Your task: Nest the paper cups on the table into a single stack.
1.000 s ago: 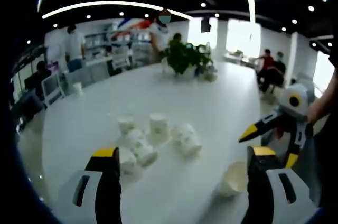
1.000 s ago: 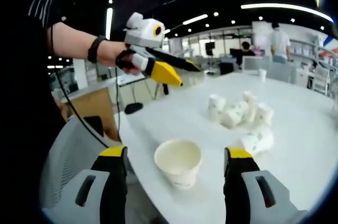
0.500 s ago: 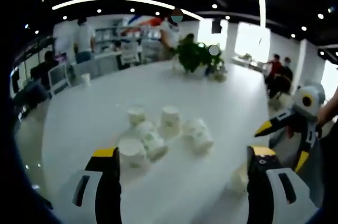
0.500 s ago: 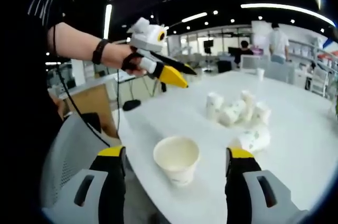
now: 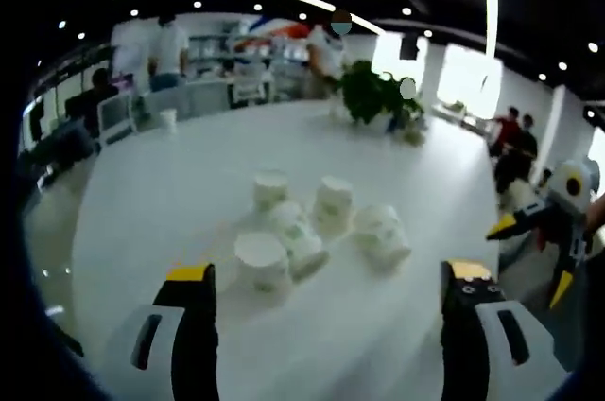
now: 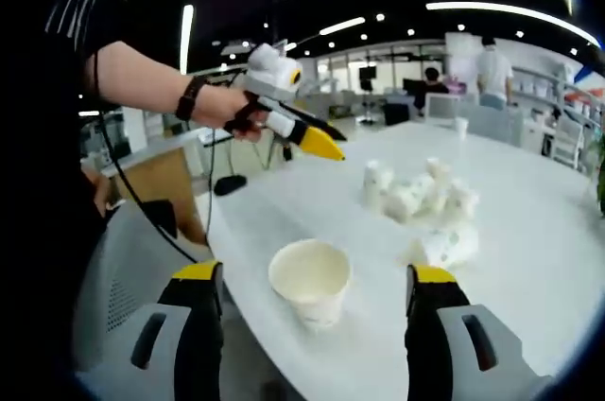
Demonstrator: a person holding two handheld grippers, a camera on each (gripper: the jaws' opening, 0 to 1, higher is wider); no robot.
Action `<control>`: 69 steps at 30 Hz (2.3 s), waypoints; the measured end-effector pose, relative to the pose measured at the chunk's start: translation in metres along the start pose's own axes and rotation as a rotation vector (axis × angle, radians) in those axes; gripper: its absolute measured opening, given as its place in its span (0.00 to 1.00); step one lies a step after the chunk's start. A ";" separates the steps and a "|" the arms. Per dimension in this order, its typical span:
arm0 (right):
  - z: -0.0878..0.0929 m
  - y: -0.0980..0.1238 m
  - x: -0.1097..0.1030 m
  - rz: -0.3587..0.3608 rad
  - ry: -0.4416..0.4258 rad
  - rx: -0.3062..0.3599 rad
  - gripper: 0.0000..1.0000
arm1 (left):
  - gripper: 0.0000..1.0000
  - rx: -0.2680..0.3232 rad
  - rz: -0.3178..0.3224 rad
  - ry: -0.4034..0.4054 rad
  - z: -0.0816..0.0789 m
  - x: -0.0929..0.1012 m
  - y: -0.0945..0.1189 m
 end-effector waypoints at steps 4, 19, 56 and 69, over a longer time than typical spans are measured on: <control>0.000 0.009 0.008 0.029 0.006 -0.001 0.79 | 0.98 -0.002 -0.015 0.004 0.002 -0.009 -0.006; 0.019 0.039 0.054 0.207 -0.033 -0.042 0.90 | 0.93 -0.014 -0.056 0.104 0.014 -0.034 -0.026; 0.020 0.068 0.078 0.311 -0.080 -0.064 0.97 | 0.55 0.011 -0.081 0.041 0.019 -0.058 -0.071; 0.019 0.062 0.077 0.310 -0.087 -0.071 0.96 | 0.37 -0.027 -0.078 0.018 0.022 -0.056 -0.065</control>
Point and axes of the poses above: the point that each gripper's makers call its tool centre point, and the gripper's own axes: y roughly backward along the fingers, x roughly to its right, z roughly out of its underside, the point moved 3 cm from there along y, roughly backward along the fingers, and after that the axes turned 2 degrees about -y, right-handed, at the moved point
